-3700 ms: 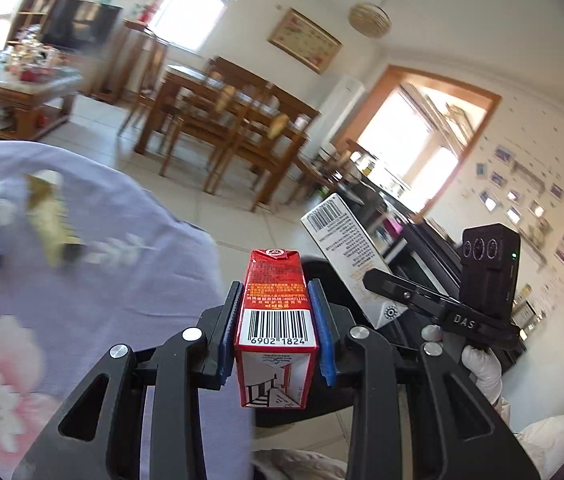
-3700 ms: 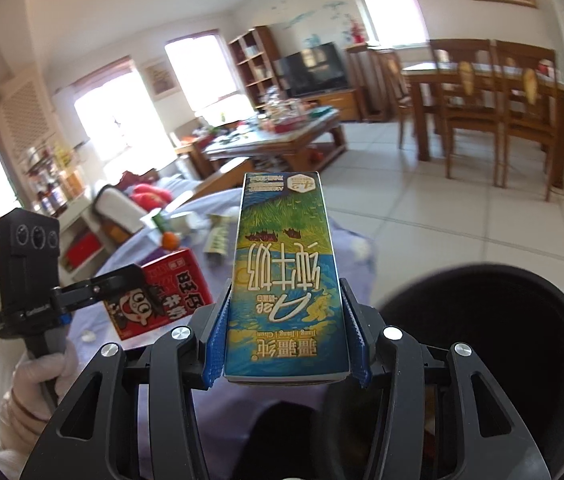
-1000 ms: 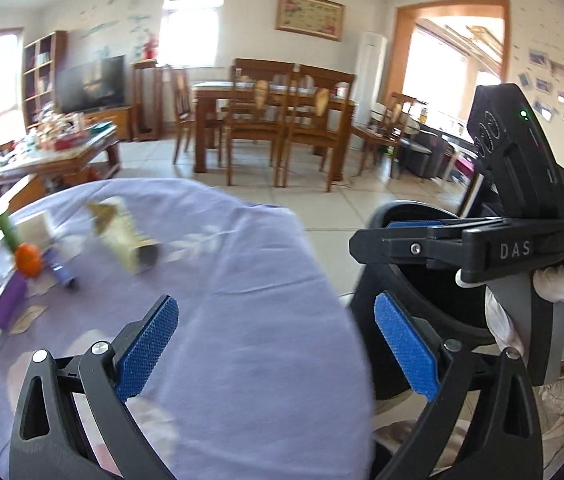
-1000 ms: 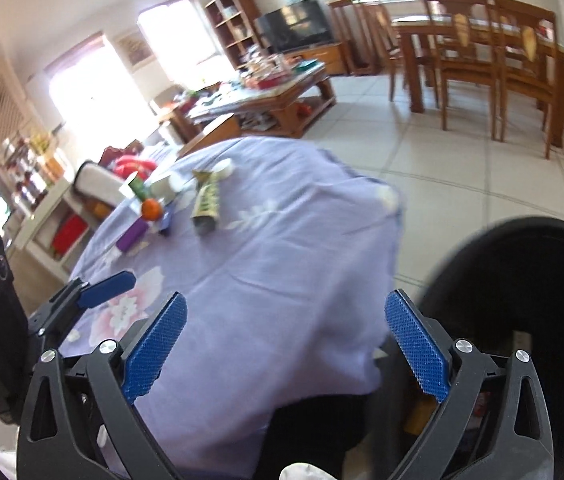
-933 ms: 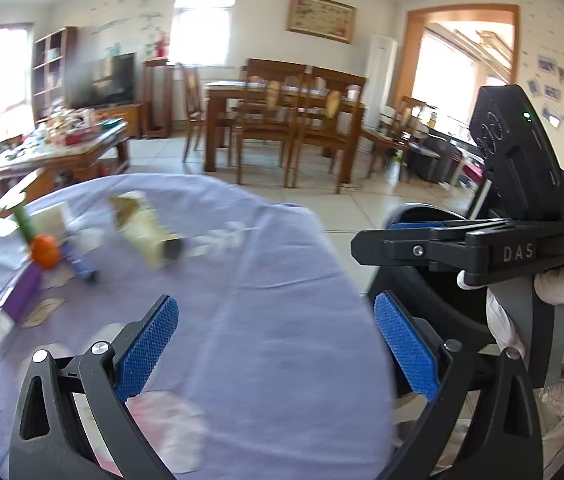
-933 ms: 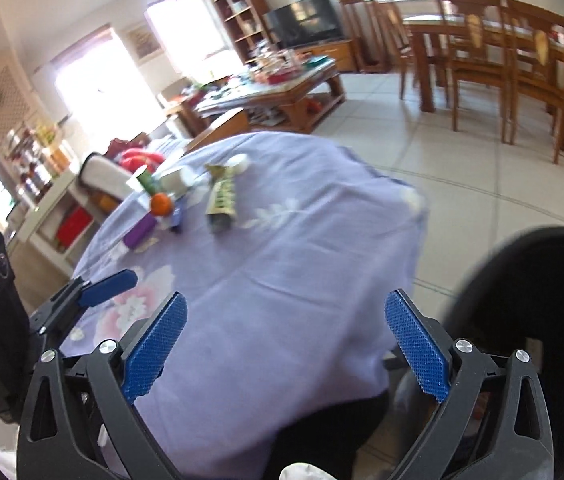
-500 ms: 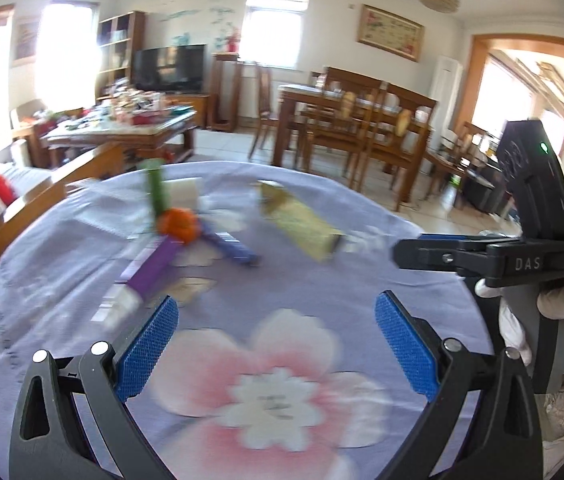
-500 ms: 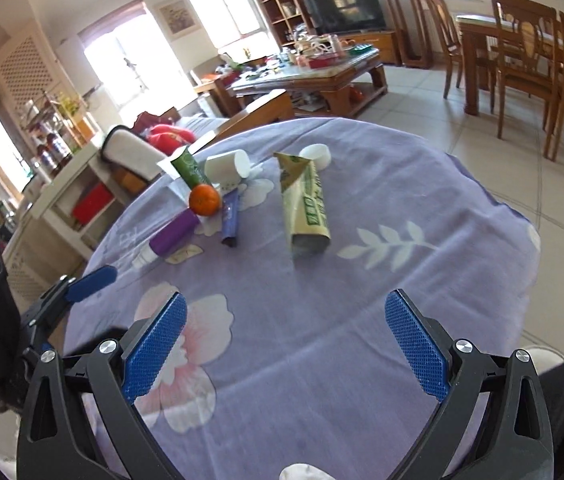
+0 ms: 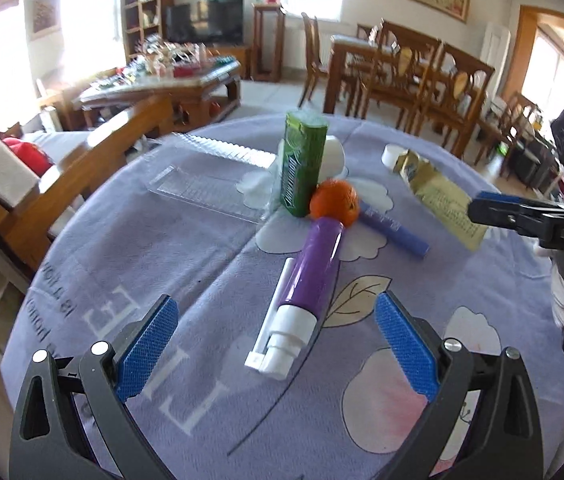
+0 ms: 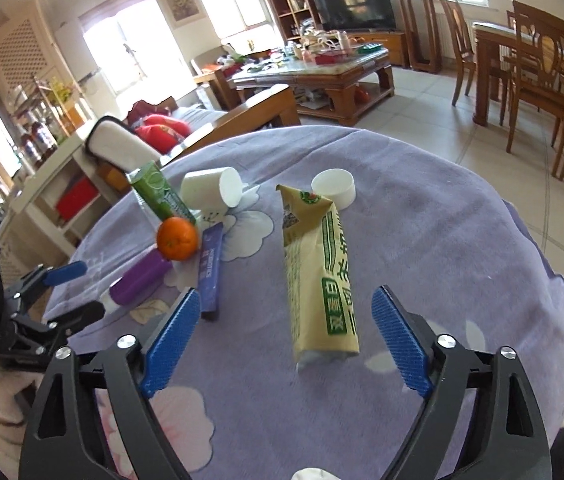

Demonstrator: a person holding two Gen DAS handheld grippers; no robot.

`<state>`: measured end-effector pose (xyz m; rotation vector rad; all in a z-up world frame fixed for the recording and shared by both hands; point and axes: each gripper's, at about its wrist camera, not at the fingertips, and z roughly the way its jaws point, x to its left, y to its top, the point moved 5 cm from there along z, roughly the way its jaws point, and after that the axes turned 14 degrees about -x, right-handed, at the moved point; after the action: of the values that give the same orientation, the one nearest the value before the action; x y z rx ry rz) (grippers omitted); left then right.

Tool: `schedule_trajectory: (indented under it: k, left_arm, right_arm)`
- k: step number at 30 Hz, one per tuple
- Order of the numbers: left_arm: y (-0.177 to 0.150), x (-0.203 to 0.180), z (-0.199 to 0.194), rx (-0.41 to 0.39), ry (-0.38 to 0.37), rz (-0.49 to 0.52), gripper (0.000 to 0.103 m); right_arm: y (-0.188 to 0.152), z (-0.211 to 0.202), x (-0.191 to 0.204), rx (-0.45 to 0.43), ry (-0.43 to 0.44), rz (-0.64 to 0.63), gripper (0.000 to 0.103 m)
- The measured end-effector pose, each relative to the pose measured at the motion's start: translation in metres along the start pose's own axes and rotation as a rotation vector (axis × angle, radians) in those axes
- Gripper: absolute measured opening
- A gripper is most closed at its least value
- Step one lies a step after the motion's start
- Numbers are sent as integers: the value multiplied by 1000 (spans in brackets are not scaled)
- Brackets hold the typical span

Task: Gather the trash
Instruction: 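Grasp the purple tube with the left tool while the right tool grasps the yellow-green wrapper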

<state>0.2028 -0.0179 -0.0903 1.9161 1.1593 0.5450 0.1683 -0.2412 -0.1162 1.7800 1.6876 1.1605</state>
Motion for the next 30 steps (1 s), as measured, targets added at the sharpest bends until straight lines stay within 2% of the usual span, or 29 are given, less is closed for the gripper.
schedule_trajectory:
  k: [4,6,8,12,16,17,19,24,30]
  left_arm:
    - [-3,-5,11,35,-30,61,97]
    - [-6,-5,17,61,-44,61,94]
    - [-7,-6,20,73,-62,57,71]
    - [-8,-8,22,72,-25,102,62]
    - [-7,-5,21,55,-17,99,42]
    - [-7,-2,21,53,-10,98,35]
    - [-7,0,19,52,-13,83,30]
    - [-6,1,5,40,-48,47,30]
    - [3,-7,-24,-23,-86,12,25]
  right_arm:
    - [0,19,2,27,-3,-19,76]
    - [-1,24,2,35,-10,-28,68]
    - [-3,27,-1,44,-13,-38,65]
    - [-4,31,-2,46,-12,-41,59]
    - [-6,33,0,46,-8,-52,47]
    - [-7,33,0,49,-2,-53,39]
    - [-8,32,1,52,5,-47,37]
    - [-7,21,-2,43,33,3,29]
    - [-1,-20,1,-18,50,14,28]
